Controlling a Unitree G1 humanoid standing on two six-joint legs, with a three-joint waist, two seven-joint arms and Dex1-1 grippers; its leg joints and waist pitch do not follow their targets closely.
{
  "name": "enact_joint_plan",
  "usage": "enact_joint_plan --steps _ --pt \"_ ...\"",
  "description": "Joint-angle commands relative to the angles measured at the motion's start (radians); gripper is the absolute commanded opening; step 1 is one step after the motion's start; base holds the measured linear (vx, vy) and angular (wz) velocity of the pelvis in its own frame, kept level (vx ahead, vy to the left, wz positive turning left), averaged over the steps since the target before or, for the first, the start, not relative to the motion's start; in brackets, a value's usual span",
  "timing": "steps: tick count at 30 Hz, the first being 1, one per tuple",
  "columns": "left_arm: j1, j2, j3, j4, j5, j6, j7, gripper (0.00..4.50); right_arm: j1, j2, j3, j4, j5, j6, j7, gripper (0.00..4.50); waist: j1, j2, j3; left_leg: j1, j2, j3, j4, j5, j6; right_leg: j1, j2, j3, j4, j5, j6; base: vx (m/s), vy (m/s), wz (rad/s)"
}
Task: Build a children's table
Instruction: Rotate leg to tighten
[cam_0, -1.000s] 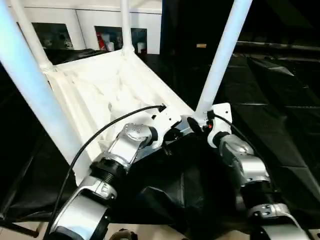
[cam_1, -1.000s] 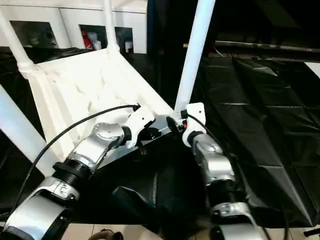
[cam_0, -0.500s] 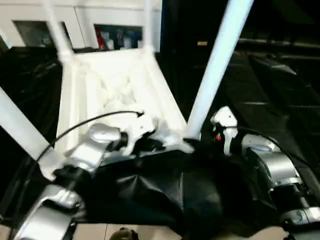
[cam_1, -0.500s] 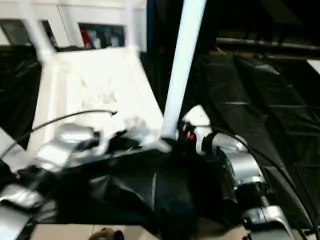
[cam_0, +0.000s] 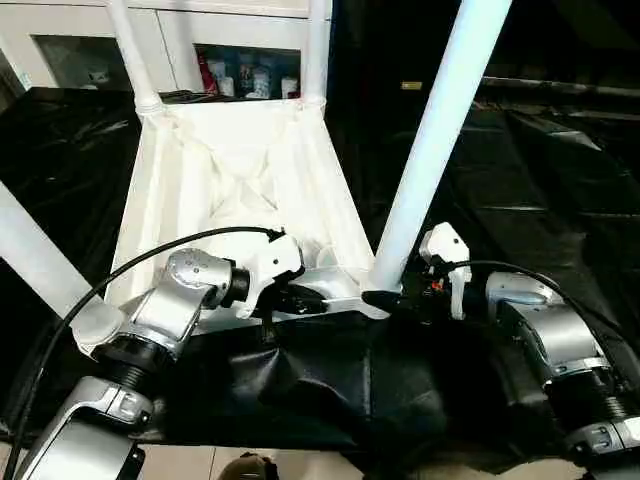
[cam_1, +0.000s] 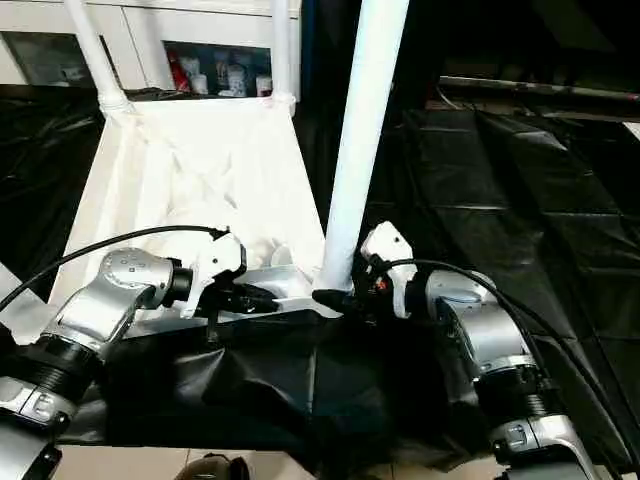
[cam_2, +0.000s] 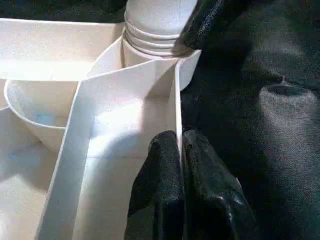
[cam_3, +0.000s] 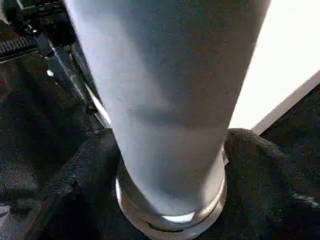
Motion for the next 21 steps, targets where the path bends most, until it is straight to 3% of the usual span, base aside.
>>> enact_joint_plan --steps 1,7,13,15,17,21 --pt "-0.003 -0.018 -0.006 -0.03 -0.041 -0.004 -0.024 0.0 0.002 -0.013 0.007 0.0 0.003 -0.007 0.013 3.24 0.004 -0.013 -0.078 0.029 0.097 -0.043 -0.063 -0.077 0.102 0.048 -0.102 0.057 -0.052 -0.034 -0.27 0.0 0.0 0.0" --pt "0.005 -0.017 -0.006 -0.038 -0.04 0.0 -0.022 0.0 0.008 -0.011 0.009 0.003 -0.002 -0.009 0.02 2.79 0.005 -0.012 -0.078 0.031 0.097 -0.043 -0.061 -0.07 0.106 0.047 -0.1 0.056 -0.051 -0.029 -0.272 0.0 0.0 0.0" --pt "0.005 -0.027 -0.002 -0.017 -0.02 -0.001 0.026 0.0 0.02 0.021 -0.006 0.043 -0.035 -0.046 -0.075 2.69 0.003 -0.012 -0.078 0.031 0.097 -0.043 -0.061 -0.075 0.102 0.045 -0.102 0.057 -0.052 -0.038 -0.269 0.0 0.0 0.0" --pt "-0.022 -0.066 0.013 0.047 0.023 0.007 0.153 0.0 0.006 0.078 -0.055 0.119 -0.059 -0.06 -0.253 2.67 -0.002 -0.015 -0.074 0.03 0.096 -0.043 -0.063 -0.095 0.089 0.044 -0.103 0.059 -0.058 -0.067 -0.27 0.0 0.0 0.0" --pt "-0.039 -0.089 0.019 0.082 0.043 0.014 0.219 0.0 -0.003 0.11 -0.087 0.151 -0.058 -0.045 -0.341 2.66 -0.009 -0.017 -0.069 0.033 0.094 -0.048 -0.069 -0.162 0.042 0.046 -0.106 0.058 -0.074 -0.208 -0.243 0.0 0.0 0.0" --pt "-0.093 -0.176 0.035 0.164 0.076 0.054 0.396 0.0 -0.042 0.218 -0.162 0.22 -0.045 0.001 -0.587 2.66 -0.014 -0.012 -0.064 0.039 0.094 -0.051 -0.076 -0.209 0.004 0.038 -0.105 0.061 -0.086 -0.303 -0.208 0.0 0.0 0.0"
